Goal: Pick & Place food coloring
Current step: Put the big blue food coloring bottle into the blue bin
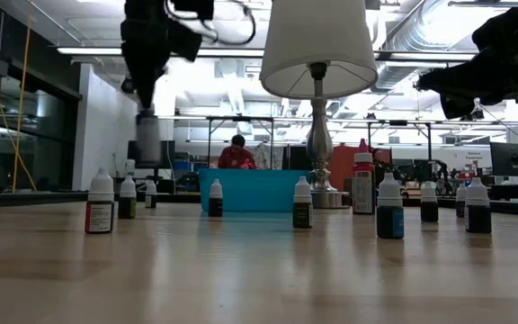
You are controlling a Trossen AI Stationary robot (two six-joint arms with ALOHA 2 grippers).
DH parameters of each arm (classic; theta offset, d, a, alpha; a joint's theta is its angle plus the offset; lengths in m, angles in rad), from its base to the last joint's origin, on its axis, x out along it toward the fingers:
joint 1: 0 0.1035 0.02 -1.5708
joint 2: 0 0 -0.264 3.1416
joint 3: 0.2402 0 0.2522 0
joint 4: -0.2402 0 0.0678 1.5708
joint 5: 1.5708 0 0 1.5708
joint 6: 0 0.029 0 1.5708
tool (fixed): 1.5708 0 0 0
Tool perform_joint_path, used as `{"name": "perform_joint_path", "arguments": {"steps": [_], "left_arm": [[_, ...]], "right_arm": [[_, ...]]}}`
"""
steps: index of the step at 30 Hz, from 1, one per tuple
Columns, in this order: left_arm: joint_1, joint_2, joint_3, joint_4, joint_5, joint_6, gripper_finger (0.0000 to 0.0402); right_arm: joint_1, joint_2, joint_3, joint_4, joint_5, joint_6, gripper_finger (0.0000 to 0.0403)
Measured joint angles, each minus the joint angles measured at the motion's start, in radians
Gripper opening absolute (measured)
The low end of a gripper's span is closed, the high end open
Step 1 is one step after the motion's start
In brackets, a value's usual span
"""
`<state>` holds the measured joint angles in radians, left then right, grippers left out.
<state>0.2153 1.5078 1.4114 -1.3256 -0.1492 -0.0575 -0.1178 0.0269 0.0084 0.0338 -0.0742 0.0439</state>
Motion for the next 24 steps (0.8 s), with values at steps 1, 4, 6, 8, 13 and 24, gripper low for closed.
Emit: {"name": "perform_joint_path", "arguments": {"steps": [1,4,6,8,13,24], "left_arm": [[0.0,0.0,0.009,0.003,-0.013,0.047,0.0107],[0.0,0.0,0.018,0.045,-0.045,0.15,0.0107],[0.001,0.0,0.018,0.077,-0.044,0.203,0.0107],[0.0,0.0,0.018,0.112,-0.044,0.26,0.0107],[0.0,0.0,0.018,0.174,-0.044,0.448,0.0107],[0.0,0.0,0.018,0.22,-0.044,0.991,0.0107]], "right_arm": [[0.0,0.0,0.0,0.0,0.0,0.0,0.0],[0.0,0.0,0.0,0.0,0.0,0.0,0.0],[0.0,0.0,0.0,0.0,0.0,0.0,0.0],[0.0,0.0,0.0,0.0,0.0,0.0,0.0],[0.0,0.0,0.0,0.0,0.0,0.0,0.0],[0.0,0.0,0.0,0.0,0.0,0.0,0.0]]}}
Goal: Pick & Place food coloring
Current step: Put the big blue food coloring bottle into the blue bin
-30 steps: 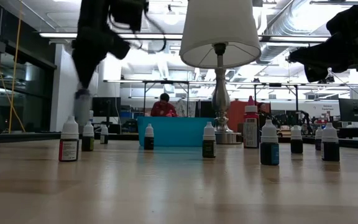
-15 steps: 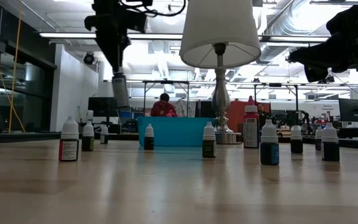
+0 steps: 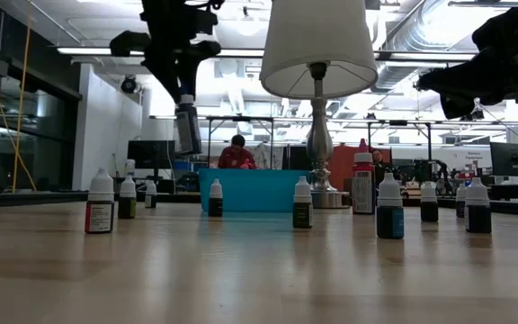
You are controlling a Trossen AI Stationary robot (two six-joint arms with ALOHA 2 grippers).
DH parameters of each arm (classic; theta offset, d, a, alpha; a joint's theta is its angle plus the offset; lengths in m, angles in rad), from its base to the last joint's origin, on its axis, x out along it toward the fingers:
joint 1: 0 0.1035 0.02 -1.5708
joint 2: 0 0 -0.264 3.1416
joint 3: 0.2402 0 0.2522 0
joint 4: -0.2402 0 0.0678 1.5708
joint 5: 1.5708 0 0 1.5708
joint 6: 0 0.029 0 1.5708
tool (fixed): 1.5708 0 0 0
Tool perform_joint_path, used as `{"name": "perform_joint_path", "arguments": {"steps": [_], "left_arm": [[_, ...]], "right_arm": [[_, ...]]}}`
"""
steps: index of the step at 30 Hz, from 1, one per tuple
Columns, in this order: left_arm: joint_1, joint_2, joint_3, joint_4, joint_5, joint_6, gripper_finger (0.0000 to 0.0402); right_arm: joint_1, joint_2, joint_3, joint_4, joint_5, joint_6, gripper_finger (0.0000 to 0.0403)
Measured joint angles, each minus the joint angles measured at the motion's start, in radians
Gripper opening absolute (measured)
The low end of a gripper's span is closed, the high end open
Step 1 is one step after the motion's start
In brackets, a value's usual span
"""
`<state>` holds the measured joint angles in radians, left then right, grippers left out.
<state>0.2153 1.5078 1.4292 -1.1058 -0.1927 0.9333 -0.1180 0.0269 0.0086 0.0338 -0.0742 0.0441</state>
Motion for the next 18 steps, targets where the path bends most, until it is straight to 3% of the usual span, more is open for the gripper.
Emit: {"name": "perform_joint_path", "arguments": {"steps": [8,18], "left_arm": [[0.0,0.051,0.003,0.101,-0.006,0.03,0.0107],[0.024,0.147,0.0,0.159,0.002,-0.066,0.0107]], "right_arm": [[0.0,0.0,0.0,0.0,0.0,0.0,0.0],[0.0,0.002,0.0,0.001,0.0,0.0,0.0]]}}
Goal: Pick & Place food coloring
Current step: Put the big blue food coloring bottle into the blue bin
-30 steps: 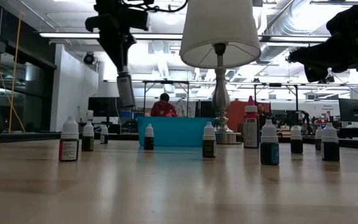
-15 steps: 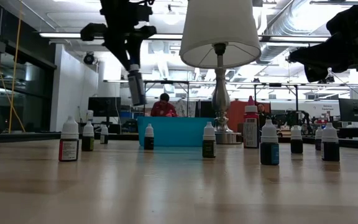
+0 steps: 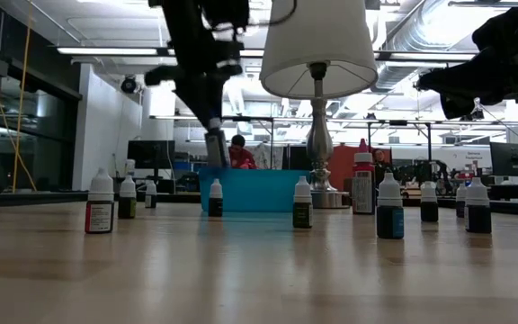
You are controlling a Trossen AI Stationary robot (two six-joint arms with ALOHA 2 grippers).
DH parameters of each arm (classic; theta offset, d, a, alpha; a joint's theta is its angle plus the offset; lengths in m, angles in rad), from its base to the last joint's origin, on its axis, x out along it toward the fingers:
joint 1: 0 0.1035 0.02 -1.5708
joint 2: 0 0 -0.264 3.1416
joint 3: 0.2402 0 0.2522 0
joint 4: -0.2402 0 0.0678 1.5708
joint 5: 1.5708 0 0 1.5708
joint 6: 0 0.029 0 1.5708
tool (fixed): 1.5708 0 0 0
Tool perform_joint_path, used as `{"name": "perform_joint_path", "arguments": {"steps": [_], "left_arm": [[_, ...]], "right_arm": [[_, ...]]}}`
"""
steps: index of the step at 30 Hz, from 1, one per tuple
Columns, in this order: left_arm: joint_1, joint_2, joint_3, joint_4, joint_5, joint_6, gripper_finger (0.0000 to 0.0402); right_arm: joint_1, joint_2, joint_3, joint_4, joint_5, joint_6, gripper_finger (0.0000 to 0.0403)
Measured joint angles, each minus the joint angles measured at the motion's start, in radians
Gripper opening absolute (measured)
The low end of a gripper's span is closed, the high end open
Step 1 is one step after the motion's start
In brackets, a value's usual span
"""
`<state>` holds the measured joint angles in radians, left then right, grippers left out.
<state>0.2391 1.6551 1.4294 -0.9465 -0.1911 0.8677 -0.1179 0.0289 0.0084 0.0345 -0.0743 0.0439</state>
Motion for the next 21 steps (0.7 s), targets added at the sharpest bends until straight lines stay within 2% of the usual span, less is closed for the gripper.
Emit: {"name": "perform_joint_path", "arguments": {"steps": [13,21], "left_arm": [[0.032,0.044,0.002,-0.041,0.068,-0.108,0.0107],[0.036,0.067,0.0,-0.049,0.053,-0.145,0.0108]], "right_arm": [[0.0,0.005,0.0,0.005,-0.001,0.0,0.0],[0.0,0.005,0.0,0.005,-0.001,0.0,0.0]]}}
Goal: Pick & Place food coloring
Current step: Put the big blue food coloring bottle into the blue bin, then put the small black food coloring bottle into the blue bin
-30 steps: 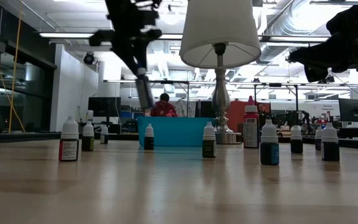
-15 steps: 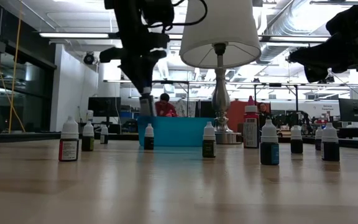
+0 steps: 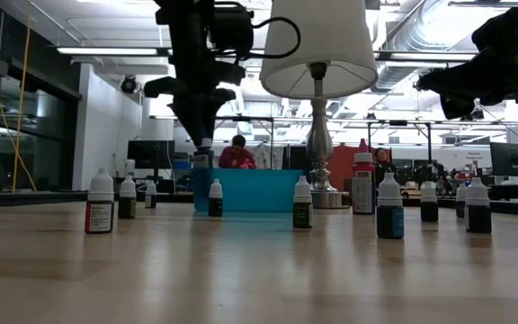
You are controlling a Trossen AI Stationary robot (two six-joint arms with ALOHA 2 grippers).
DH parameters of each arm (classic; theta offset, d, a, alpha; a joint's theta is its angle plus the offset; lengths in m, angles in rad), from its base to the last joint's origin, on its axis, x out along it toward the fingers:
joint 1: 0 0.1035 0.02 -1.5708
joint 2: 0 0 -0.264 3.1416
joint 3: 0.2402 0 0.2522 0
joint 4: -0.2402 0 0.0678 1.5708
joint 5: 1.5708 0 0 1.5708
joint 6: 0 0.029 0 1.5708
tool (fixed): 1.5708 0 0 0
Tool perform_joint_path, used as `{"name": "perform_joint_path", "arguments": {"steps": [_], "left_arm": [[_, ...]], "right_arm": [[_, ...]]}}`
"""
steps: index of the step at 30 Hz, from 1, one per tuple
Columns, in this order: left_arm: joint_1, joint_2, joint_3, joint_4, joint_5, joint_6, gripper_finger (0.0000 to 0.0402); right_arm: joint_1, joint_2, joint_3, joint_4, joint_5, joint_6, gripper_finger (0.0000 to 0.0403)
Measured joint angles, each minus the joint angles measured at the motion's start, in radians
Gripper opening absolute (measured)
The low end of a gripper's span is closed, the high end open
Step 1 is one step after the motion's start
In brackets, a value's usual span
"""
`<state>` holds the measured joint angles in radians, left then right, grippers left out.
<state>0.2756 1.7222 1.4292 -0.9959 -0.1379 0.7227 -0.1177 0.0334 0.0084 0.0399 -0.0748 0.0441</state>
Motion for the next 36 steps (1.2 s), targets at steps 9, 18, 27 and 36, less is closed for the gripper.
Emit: {"name": "perform_joint_path", "arguments": {"steps": [9,18,27,36], "left_arm": [[0.0,0.0,0.0,0.01,-0.031,-0.056,0.0128],[0.0,0.0,0.0,0.015,-0.014,-0.082,0.0164],[0.002,0.0,0.011,0.029,-0.115,-0.084,0.0175],[0.021,-0.022,0.141,-0.082,0.005,-0.17,0.0175]], "right_arm": [[0.0,0.0,0.0,0.0,0.0,0.0,0.0],[0.0,0.0,0.0,0.001,0.0,0.0,0.0],[0.0,0.0,0.0,0.001,0.001,0.0,0.0],[0.0,0.0,0.0,0.001,0.001,0.0,0.0]]}}
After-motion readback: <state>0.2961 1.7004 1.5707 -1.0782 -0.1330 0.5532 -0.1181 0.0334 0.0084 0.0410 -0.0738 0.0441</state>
